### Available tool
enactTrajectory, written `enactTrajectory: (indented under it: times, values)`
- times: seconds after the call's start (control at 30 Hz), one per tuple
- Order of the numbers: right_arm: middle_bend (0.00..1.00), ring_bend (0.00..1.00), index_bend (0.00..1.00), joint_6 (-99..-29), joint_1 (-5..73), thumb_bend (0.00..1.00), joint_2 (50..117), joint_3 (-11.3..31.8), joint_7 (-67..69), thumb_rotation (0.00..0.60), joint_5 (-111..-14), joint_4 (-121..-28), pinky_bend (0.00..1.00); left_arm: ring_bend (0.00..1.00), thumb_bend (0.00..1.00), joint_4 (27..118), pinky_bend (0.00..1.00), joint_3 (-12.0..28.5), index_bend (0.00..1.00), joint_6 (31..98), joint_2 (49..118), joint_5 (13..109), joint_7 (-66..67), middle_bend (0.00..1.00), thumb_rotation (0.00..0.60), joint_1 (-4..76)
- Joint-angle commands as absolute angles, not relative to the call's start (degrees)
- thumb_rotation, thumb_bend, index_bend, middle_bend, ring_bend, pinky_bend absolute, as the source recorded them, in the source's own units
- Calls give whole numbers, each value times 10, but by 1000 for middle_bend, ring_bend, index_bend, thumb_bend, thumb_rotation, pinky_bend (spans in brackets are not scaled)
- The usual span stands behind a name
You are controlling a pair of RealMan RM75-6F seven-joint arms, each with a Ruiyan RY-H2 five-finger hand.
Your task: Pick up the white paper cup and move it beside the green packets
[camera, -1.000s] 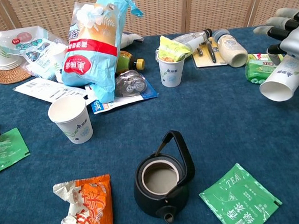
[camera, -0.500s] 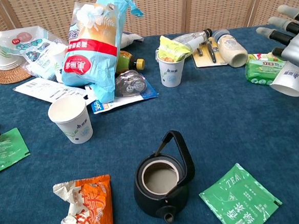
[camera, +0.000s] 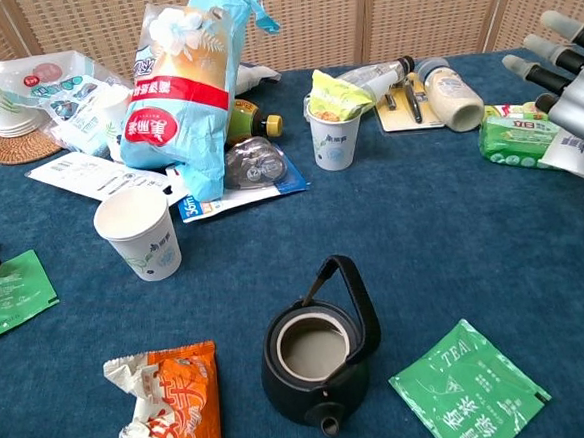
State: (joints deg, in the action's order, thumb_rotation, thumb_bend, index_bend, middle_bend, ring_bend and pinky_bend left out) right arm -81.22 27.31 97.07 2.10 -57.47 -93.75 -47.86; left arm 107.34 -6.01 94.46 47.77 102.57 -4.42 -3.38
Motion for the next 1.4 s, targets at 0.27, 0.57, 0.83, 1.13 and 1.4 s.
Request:
enactTrajectory:
  times: [0.27, 0.57, 0.83, 1.13, 1.4]
  values:
    - [0, 0, 504, -808, 265, 165, 990, 20, -631, 600, -937, -458, 0, 0, 205, 1073, 0, -61, 0, 946, 476, 1027, -50, 0, 600, -33]
    - [0, 0, 499, -806, 258, 163, 1005, 21, -631, 600, -932, -440, 0, 0, 204, 1073, 0, -61, 0, 945, 476, 1028, -50, 0, 600, -33]
    - [0, 0, 196, -795, 252, 88, 1010, 20, -624, 600, -925, -432, 0, 0, 204, 1074, 0, -60, 0, 945, 476, 1025, -50, 0, 600, -33]
    - [0, 0, 71, -797, 249, 13, 996, 19, -635, 600, -927, -460, 0, 0, 205, 1075, 0, -61, 0, 946, 476, 1026, -50, 0, 600, -34]
    - [0, 0, 70, -811, 247, 0, 964, 22, -627, 600, -933, -511, 0, 0, 205, 1074, 0, -60, 0, 945, 474, 1025, -52, 0, 600, -33]
